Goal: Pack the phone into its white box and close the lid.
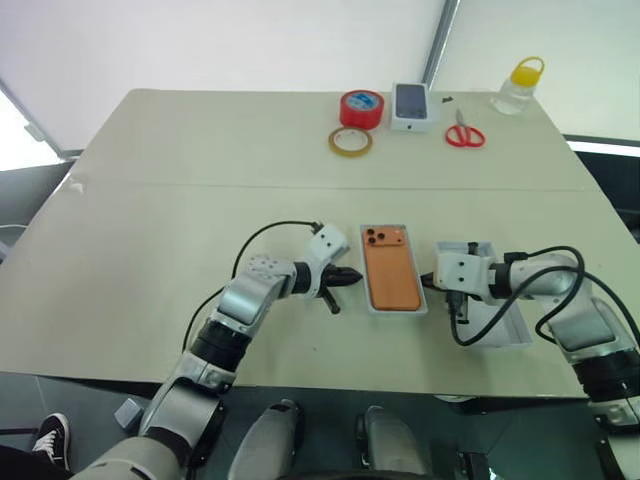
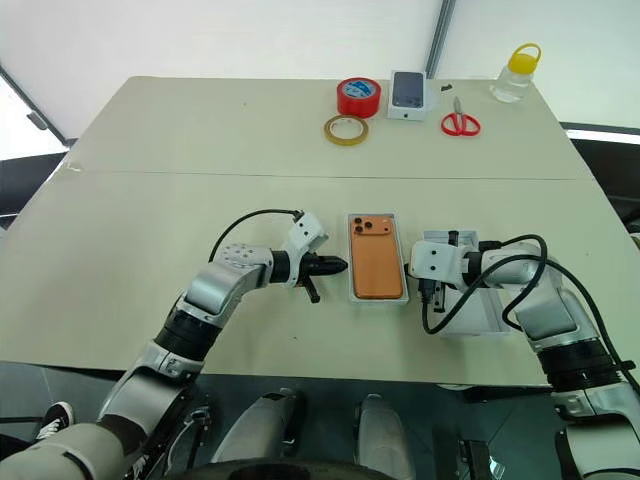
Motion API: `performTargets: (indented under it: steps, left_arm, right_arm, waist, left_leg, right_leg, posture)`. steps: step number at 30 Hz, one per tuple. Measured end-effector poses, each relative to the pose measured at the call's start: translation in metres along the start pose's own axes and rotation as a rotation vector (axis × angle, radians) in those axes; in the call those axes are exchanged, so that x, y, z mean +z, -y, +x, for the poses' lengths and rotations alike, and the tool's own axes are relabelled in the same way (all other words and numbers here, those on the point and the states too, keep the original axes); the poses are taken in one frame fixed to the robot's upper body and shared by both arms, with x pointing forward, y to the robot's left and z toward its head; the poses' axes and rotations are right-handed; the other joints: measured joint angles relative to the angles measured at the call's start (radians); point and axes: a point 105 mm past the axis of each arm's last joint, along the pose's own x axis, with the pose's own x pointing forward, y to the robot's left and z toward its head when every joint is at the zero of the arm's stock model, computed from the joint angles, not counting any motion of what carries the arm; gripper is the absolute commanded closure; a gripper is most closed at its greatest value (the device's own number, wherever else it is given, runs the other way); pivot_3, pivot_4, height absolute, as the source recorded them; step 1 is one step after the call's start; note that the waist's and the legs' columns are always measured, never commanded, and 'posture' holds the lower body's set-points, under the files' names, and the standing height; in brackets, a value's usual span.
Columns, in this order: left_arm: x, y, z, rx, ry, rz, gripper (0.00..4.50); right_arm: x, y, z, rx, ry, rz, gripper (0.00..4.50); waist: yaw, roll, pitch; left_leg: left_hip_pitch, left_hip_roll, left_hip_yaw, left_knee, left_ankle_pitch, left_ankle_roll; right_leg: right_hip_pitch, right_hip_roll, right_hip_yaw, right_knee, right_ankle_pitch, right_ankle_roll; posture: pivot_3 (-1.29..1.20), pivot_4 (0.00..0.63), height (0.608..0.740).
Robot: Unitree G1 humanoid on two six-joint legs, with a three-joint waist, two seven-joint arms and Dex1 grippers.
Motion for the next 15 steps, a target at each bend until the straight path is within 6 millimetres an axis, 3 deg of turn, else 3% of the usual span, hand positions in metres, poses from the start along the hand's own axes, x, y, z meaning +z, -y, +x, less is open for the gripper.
performTargets:
  steps: [11, 15]
  left_arm:
    - [0.001, -0.015, -0.006, 0.090, 0.038, 0.027, 4.43]
    - [0.008, -0.019, -0.021, 0.096, 0.083, 0.049, 4.43]
  right_arm:
    - [0.006, 0.000, -0.002, 0.023, 0.028, 0.009, 4.45]
    - [0.002, 0.007, -0.008, 0.002, 0.004, -0.010, 4.45]
  waist:
    - [-0.007, 0.000, 0.000]
    - [-0.006, 0.000, 0.000]
  left_leg:
    - [0.000, 0.000, 0.000, 0.000, 0.000, 0.000]
    - [0.000, 0.001, 0.000, 0.000, 0.000, 0.000]
  right_leg:
    - [-0.001, 0.000, 0.000, 0.001, 0.000, 0.000]
    - [-0.001, 0.000, 0.001, 0.001, 0.000, 0.000]
  posture:
    - [0.00, 0.150, 0.740]
    - [0.00, 0.150, 0.740]
